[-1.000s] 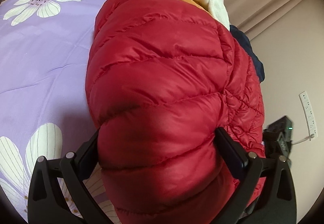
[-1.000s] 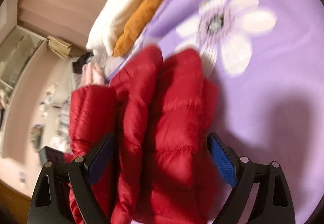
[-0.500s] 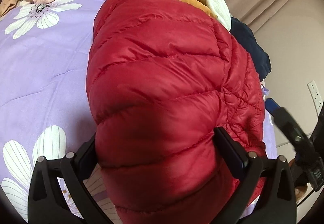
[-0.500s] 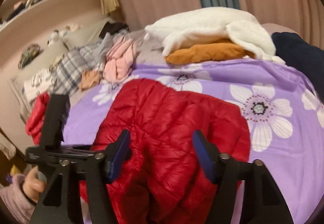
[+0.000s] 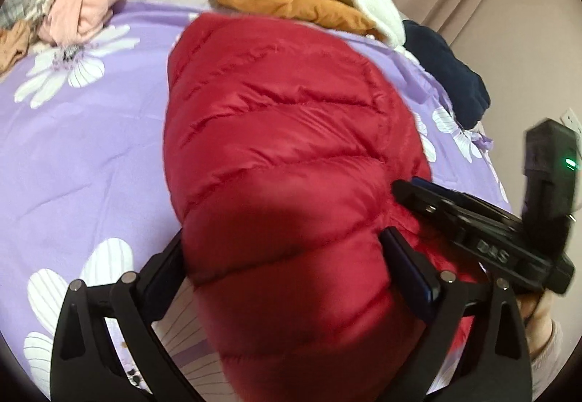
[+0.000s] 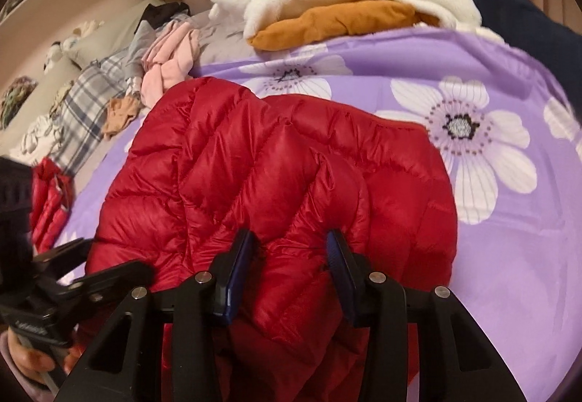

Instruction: Fold large clothes

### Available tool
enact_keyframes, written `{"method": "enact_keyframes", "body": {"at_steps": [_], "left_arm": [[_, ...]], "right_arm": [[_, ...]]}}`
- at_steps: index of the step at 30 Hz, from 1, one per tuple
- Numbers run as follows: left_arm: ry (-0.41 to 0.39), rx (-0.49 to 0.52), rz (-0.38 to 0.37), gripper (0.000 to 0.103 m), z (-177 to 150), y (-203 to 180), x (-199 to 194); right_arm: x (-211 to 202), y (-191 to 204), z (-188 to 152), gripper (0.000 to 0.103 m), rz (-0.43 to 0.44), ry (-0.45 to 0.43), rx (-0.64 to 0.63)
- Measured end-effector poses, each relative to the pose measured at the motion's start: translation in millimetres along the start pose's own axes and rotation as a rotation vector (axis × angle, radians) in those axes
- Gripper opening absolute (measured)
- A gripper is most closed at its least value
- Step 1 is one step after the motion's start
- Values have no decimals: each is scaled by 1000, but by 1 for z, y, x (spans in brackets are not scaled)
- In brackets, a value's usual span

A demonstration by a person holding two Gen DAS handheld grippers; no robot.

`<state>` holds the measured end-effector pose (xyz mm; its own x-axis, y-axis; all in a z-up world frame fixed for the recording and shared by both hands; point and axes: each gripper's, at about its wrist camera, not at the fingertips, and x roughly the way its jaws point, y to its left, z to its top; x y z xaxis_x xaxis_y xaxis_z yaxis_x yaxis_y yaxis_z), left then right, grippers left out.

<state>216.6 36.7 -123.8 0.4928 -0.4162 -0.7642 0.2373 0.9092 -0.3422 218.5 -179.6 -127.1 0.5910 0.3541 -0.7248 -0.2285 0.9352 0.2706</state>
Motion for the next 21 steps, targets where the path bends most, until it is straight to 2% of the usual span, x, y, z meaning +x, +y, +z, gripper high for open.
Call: {"method": "enact_keyframes", "body": {"at_steps": [6,8,12,13,21], "left_arm": [[-96,102,-19,93,-8,-12,-47],[-105,134,-17,89,-12,-18,-54],[-76,163,-14,69,-20,-29,-47],[-66,172,-5,67,-22,-31,-43],[-20,191,34,68,-32,-30,-20]], "right_arm": [[-2,-6,-4,44,34,-7,51],[-3,-4,-5,44,34,-10,51],[-4,-7,-5,44,38,-10,61],[-4,-8,-6,44,39,-10,63],[-3,-10,-7,44,42,-8,60]]}}
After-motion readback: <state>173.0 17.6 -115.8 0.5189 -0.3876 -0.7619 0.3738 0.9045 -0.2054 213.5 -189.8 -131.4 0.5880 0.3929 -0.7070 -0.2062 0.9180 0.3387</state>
